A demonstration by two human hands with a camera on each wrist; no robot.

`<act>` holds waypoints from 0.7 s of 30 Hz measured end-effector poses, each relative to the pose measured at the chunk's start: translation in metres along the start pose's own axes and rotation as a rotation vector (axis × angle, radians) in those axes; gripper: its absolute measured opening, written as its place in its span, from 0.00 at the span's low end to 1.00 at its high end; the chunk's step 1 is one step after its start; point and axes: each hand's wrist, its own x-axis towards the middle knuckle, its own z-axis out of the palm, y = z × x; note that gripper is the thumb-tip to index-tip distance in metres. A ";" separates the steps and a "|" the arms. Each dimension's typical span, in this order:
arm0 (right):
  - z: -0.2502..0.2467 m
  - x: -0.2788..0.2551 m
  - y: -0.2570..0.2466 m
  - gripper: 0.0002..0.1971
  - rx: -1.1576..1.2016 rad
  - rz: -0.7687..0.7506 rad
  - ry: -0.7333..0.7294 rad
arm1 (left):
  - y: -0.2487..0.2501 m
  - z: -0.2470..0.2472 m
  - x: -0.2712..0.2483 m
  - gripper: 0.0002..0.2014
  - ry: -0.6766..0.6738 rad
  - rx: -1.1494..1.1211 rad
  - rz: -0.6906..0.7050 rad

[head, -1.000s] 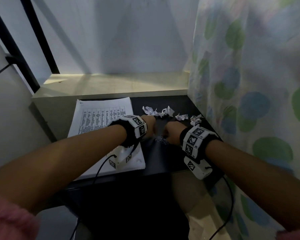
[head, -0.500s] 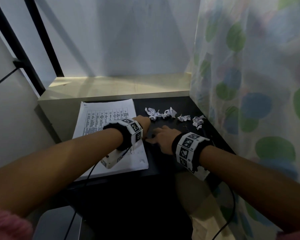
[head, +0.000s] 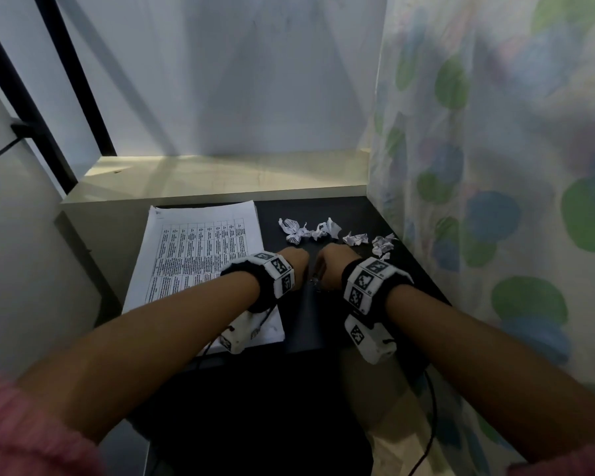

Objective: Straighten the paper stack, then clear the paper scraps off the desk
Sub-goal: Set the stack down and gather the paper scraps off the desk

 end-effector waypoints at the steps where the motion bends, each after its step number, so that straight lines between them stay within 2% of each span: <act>1: -0.004 0.001 -0.002 0.16 0.007 -0.003 -0.014 | 0.001 -0.001 0.001 0.13 0.003 -0.022 -0.004; 3: -0.011 0.000 0.001 0.15 0.052 -0.015 -0.001 | -0.003 -0.003 0.001 0.11 0.006 -0.072 -0.001; 5: -0.018 -0.008 0.010 0.18 0.081 -0.015 0.021 | -0.013 -0.004 0.000 0.16 0.016 -0.090 -0.021; 7: -0.019 -0.014 0.019 0.24 0.065 -0.012 -0.027 | -0.023 -0.002 -0.002 0.19 -0.016 -0.101 -0.077; 9: -0.016 -0.018 0.021 0.28 0.032 -0.018 -0.107 | -0.024 0.001 -0.004 0.19 -0.032 -0.105 -0.073; 12: -0.008 -0.010 0.014 0.26 0.038 -0.035 -0.105 | -0.010 0.002 -0.003 0.18 -0.009 -0.141 -0.016; 16: -0.004 0.002 0.005 0.20 0.077 -0.032 -0.038 | 0.004 0.002 -0.004 0.21 0.055 -0.233 -0.032; 18: -0.006 0.001 0.007 0.22 0.094 -0.048 -0.012 | -0.003 0.002 -0.005 0.25 0.083 -0.298 -0.074; 21: -0.008 -0.008 0.007 0.27 0.020 -0.133 -0.049 | -0.016 0.002 -0.008 0.31 0.064 -0.292 -0.116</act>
